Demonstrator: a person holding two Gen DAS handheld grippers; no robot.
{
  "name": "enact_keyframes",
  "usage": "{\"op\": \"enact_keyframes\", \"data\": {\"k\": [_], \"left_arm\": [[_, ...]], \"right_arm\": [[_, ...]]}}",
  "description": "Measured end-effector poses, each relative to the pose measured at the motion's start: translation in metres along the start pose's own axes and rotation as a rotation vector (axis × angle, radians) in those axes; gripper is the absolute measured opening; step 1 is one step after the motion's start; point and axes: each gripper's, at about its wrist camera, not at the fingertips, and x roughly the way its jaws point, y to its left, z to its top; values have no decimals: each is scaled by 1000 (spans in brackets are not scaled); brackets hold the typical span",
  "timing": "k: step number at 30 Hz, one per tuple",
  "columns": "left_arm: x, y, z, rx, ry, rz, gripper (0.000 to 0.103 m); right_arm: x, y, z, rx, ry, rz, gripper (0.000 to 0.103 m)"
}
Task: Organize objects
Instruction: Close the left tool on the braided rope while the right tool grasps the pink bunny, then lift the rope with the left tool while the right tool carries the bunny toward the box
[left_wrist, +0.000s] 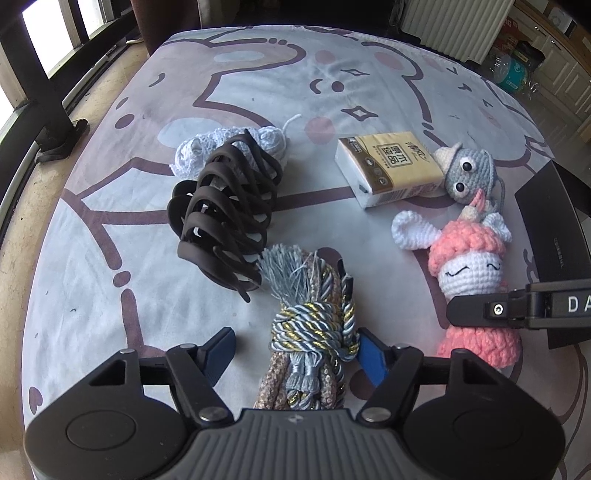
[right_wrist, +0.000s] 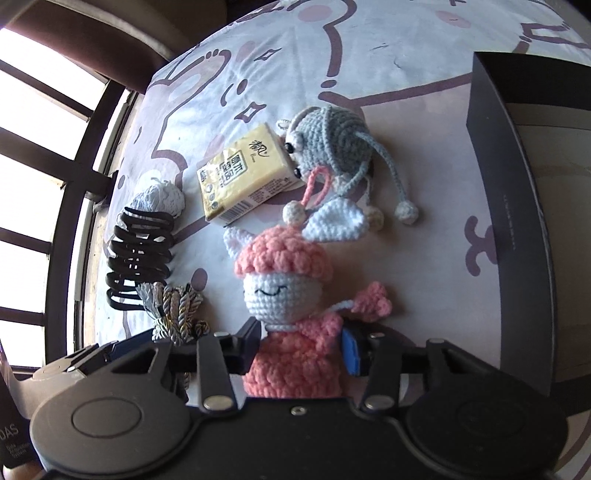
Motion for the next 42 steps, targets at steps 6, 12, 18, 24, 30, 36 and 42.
{"op": "enact_keyframes", "data": {"k": [6,12,18,24,30,36,42], "left_arm": [[-3,-3,1,-1,-4,-37,50],[-6,-1,3,-34,-12,-68,49],[-20,-8,8,-30,-54,-99,49],[-22,-11,9,-27,-56,-109,49],[-16,-9,6,-24,-30,-107,49],[-14,-5,4,-32,-17,-105,49],[-12,-1,3,-44,-13,-110,49]], "right_arm": [[-6,1,-2,-30,-8,31,38],[-11,1,-4,-44,-6,57,37],[-22,3,-4,-61,-30,91,29],[-23,1,-4,-59,-22,80,28],[-10,0,-7,-36,59,77,38],[7,2,-9,-39,100,67,44],[9,11,-13,-117,94,85,33]]}}
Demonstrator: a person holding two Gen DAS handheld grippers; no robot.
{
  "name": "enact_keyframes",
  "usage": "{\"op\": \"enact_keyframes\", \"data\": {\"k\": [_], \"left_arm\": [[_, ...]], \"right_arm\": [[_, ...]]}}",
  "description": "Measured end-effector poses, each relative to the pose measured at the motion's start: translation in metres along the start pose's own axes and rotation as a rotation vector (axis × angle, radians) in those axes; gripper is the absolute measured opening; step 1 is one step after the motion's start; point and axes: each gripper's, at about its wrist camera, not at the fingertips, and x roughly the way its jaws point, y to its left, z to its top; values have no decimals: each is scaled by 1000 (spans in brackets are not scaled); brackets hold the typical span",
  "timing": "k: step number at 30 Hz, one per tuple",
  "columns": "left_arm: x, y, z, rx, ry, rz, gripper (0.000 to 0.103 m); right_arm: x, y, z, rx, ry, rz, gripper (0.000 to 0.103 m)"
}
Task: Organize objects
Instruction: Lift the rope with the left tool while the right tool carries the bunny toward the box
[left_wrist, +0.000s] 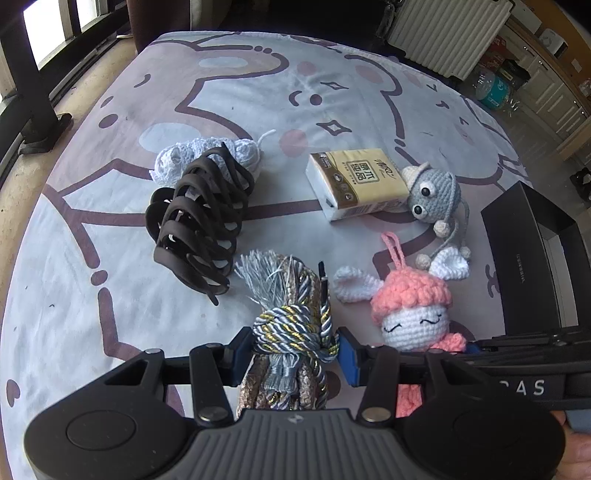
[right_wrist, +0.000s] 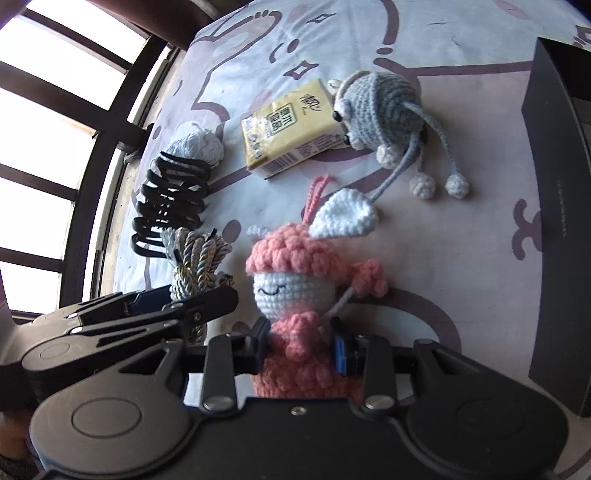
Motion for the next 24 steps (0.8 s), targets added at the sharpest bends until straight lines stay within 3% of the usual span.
{"op": "enact_keyframes", "data": {"k": [24], "left_arm": [[-43,-7,25,-81,-119,-47,49]], "right_arm": [[-81,14,8,-85,-241,30,30]]}}
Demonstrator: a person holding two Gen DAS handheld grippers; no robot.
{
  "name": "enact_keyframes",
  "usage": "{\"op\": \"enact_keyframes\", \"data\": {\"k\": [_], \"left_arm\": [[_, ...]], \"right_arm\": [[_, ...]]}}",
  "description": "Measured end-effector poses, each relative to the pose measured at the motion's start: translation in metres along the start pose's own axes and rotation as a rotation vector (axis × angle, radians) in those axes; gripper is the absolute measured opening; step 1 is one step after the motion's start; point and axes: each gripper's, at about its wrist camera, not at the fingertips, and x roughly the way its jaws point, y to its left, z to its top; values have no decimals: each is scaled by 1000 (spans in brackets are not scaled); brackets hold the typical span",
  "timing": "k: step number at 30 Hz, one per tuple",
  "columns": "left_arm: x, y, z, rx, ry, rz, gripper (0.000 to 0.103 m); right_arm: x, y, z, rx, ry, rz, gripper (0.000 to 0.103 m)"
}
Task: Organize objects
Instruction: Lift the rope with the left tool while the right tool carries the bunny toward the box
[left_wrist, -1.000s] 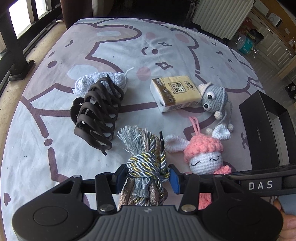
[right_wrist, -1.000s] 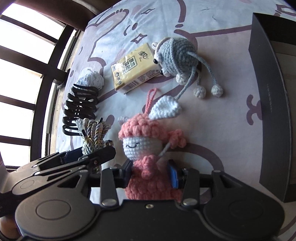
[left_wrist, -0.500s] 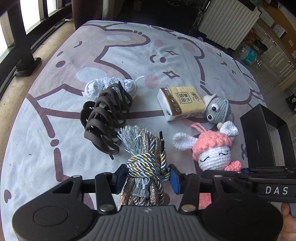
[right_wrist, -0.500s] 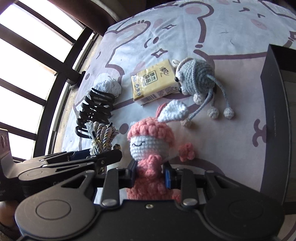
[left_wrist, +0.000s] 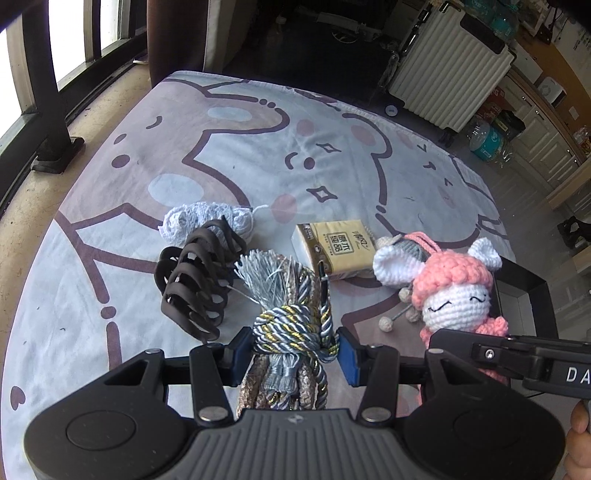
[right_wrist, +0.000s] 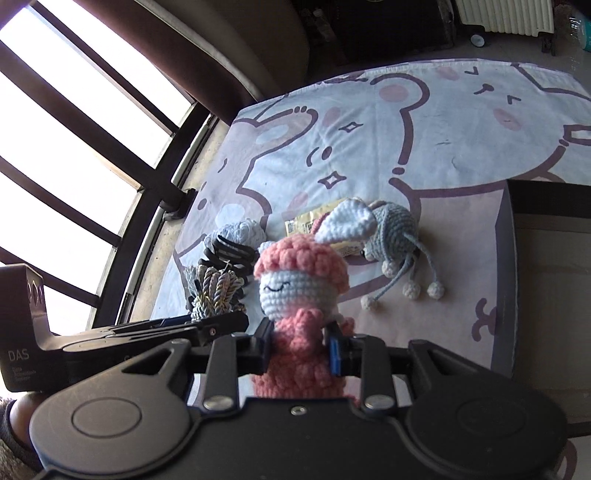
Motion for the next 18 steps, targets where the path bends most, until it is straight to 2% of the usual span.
{"op": "enact_keyframes", "data": {"k": [9,18], "left_arm": [[-17,-37,23,73,-37,-40,49],[-27,-92,53,176,-77,-69,49]], "right_arm": [[-39,-6,14,-8,-96,-11,30],[-82,-26,31,-29,-191,-76,30]]}}
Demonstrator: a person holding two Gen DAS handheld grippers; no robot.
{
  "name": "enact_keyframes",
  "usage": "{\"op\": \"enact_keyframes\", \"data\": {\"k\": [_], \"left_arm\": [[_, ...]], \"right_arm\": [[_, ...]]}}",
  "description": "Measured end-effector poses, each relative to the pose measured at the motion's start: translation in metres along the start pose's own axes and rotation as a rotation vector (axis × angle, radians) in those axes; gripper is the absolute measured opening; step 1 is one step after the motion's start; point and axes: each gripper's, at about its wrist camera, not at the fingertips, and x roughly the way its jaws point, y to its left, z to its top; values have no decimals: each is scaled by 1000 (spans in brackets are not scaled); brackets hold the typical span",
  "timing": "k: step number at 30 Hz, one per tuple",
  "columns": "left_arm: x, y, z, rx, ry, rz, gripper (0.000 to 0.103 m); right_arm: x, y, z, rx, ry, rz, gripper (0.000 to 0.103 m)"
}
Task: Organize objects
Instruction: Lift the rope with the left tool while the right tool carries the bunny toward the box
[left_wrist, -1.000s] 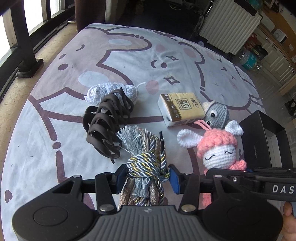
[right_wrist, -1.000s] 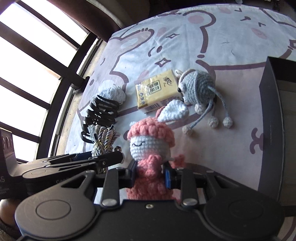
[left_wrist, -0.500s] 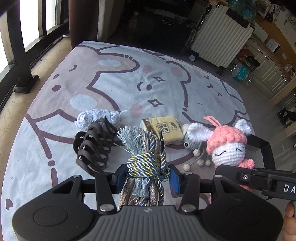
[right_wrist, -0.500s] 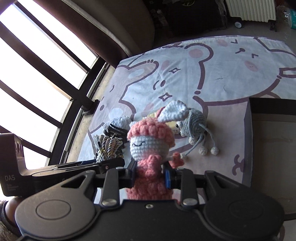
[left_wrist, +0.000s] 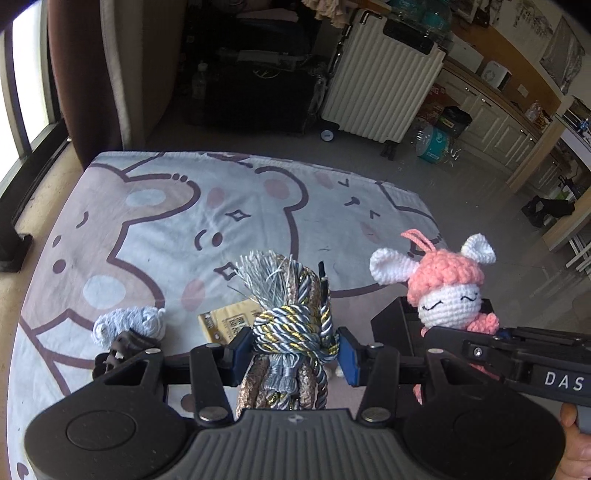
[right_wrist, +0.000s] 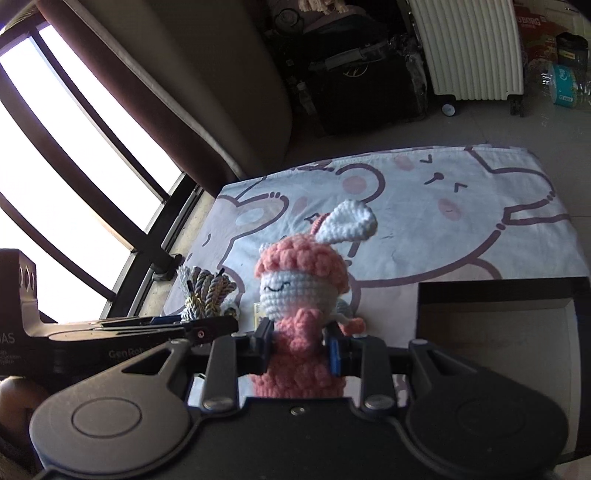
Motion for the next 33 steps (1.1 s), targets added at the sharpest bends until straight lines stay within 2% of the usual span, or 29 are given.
{"op": "enact_keyframes", "data": {"k": [8,17,27,33], "left_arm": [[9,-47,17,106,6,-4,49],[25,-99,22,205,9,15,49],[39,-141,17,236,17,-13,49],[48,-160,10,236,30,-30,49]], "right_arm": [[-21,-41,4,22,-37,-99,30],[-46,-80,4,40,-64,-187,30],[-62,-108,-2,35,-58,-285,30],[-67,-120,-4,41,-62,-312,30]]}}
